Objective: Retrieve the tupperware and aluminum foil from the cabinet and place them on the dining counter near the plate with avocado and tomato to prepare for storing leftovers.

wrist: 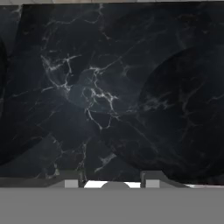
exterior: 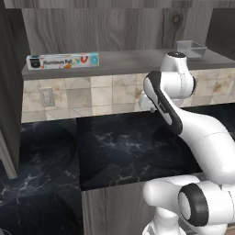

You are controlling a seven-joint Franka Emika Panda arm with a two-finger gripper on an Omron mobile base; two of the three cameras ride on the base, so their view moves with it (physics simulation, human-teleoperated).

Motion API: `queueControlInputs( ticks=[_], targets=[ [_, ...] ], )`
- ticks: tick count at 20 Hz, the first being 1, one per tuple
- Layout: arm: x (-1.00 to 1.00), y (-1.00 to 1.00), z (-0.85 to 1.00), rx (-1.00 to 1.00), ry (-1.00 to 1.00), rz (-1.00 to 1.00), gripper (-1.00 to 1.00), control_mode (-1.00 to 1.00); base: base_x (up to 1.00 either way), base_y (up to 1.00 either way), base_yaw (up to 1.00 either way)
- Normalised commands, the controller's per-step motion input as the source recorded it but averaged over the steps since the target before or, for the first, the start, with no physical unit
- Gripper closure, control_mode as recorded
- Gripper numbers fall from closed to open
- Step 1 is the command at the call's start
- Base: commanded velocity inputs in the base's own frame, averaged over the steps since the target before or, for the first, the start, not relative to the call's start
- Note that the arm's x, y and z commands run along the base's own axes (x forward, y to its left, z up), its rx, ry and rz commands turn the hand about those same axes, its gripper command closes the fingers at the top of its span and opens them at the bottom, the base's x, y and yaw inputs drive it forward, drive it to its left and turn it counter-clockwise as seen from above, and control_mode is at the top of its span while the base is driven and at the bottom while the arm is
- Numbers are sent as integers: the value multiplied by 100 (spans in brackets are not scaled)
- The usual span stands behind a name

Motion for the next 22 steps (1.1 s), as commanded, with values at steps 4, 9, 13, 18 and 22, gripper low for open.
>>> queueControlInputs(
  ticks=[4, 9, 13, 18, 22],
  targets=[
    [0, 0, 0, 0, 0, 0, -100, -100, 0, 0, 0],
    [-2, 4, 0, -2, -6, 0, -100, -100, 0, 0, 0],
    [-6, 27, 19, -10, -43, 5, -100, -100, 0, 0, 0],
    [-1, 36, 55, -7, -53, 13, -100, -100, 0, 0, 0],
    [0, 30, 53, -1, -48, 14, -100, -100, 0, 0, 0]
  ],
)
